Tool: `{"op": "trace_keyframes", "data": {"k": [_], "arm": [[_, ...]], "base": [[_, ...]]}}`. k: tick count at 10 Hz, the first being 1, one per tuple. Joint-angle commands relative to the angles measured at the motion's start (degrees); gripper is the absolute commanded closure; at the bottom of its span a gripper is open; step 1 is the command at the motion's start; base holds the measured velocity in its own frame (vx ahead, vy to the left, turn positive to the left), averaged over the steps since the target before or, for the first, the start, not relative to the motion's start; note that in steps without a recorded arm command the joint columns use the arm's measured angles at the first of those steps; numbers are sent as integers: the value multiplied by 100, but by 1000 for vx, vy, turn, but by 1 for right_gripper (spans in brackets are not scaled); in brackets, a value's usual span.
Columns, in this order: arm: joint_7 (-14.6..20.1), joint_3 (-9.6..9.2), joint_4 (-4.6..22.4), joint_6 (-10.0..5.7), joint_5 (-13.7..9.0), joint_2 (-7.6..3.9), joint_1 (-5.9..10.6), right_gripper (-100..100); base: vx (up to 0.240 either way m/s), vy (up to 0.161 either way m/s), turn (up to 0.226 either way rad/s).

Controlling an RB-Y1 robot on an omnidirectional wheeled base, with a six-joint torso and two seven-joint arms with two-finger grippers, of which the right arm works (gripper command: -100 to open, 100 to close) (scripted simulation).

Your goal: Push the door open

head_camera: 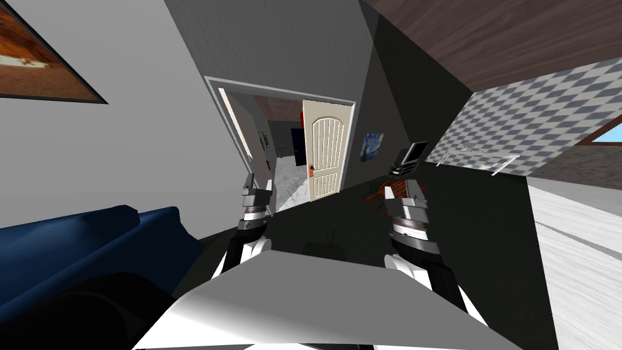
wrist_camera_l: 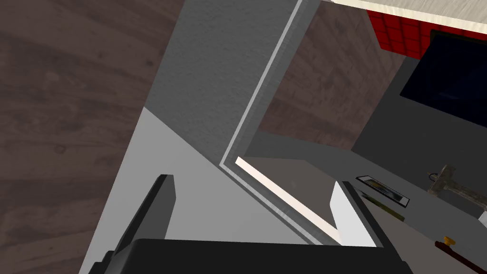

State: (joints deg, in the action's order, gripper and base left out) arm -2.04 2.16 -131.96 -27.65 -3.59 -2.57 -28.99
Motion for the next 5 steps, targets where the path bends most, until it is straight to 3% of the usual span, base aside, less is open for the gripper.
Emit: {"op": "trace_keyframes", "data": {"k": [1, 5], "arm": [[47, -25, 196, 25, 15, -43, 105, -100], [152, -81, 628, 82, 50, -126, 337, -100]], "base": [[76, 86, 76], [182, 3, 66]]}}
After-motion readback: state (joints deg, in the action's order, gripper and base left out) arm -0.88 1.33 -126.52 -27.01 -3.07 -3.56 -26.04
